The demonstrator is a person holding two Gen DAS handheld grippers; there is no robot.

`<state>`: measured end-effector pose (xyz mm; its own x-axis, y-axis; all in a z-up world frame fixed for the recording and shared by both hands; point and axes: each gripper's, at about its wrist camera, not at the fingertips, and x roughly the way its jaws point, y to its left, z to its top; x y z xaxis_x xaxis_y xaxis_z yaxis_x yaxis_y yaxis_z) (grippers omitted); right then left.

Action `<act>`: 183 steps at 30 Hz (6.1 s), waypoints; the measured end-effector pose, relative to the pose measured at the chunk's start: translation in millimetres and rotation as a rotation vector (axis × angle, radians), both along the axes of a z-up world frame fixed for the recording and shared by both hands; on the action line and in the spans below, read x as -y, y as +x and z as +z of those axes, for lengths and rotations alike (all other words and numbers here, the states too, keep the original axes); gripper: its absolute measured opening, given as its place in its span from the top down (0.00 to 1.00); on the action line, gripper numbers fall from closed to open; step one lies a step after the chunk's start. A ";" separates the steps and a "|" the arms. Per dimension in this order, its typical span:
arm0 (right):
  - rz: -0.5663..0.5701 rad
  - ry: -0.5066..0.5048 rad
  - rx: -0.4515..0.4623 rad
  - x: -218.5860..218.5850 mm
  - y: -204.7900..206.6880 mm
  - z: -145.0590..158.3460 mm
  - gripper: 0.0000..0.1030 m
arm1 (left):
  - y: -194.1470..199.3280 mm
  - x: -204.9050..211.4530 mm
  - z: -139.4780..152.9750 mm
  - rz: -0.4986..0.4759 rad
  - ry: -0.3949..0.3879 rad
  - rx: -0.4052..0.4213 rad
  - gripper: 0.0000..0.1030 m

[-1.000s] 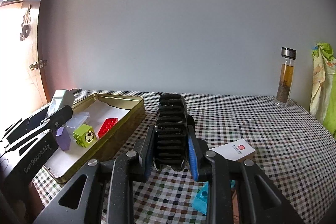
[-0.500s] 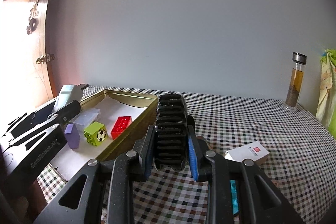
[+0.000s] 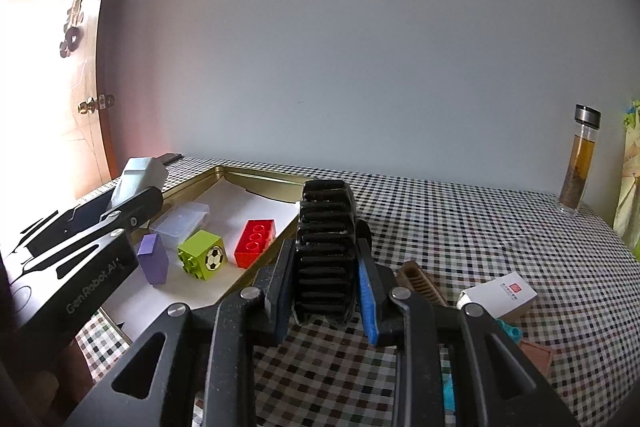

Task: Organize rigid objects
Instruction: 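Lower the white charger into the tin with the left gripper while the right gripper holds the black object, then open the left gripper on the charger while the right gripper lowers the black object into the tin, then withdraw both grippers from the tin toward the remaining items, then grasp the teal brick with the left gripper while the right gripper grasps the copper case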

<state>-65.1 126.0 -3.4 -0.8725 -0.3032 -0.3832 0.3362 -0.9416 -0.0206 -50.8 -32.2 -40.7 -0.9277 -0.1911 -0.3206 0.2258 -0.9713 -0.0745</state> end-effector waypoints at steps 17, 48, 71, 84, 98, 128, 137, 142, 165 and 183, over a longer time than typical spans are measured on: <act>0.045 -0.001 0.010 17.7 -1.1 -0.6 0.70 | 0.3 12.8 -1.2 0.016 -0.003 0.016 0.64; 0.141 -0.009 0.036 55.1 -26.0 0.6 0.70 | -26.2 50.3 -11.2 0.034 -0.022 0.186 0.64; 0.177 0.058 0.104 77.4 -46.7 -8.6 0.70 | -63.1 50.2 -13.2 -0.010 -0.105 0.356 0.64; 0.172 0.070 0.117 79.2 -49.2 -10.9 0.70 | -75.9 50.0 -19.8 -0.002 -0.113 0.397 0.64; 0.169 0.038 0.099 74.7 -44.2 -7.2 0.38 | -68.6 55.4 -13.3 0.058 -0.109 0.355 0.21; -0.319 -0.108 0.056 -143.0 37.1 2.1 0.15 | -27.7 -133.2 -3.0 -0.292 -0.141 0.261 0.02; -0.438 -0.198 0.173 -197.4 24.0 -12.3 0.14 | -39.9 -175.4 -17.0 -0.392 -0.169 0.321 0.02; -0.441 -0.222 0.168 -203.0 25.3 -12.1 0.14 | -47.2 -194.5 -25.4 -0.451 -0.184 0.359 0.13; -0.421 -0.280 0.234 -210.4 18.4 -24.3 0.14 | -46.1 -212.6 -30.5 -0.539 -0.148 0.374 0.23; -0.384 -0.205 0.334 -195.1 -2.0 -30.6 0.14 | -45.3 -173.8 -20.4 -0.474 -0.082 0.348 0.70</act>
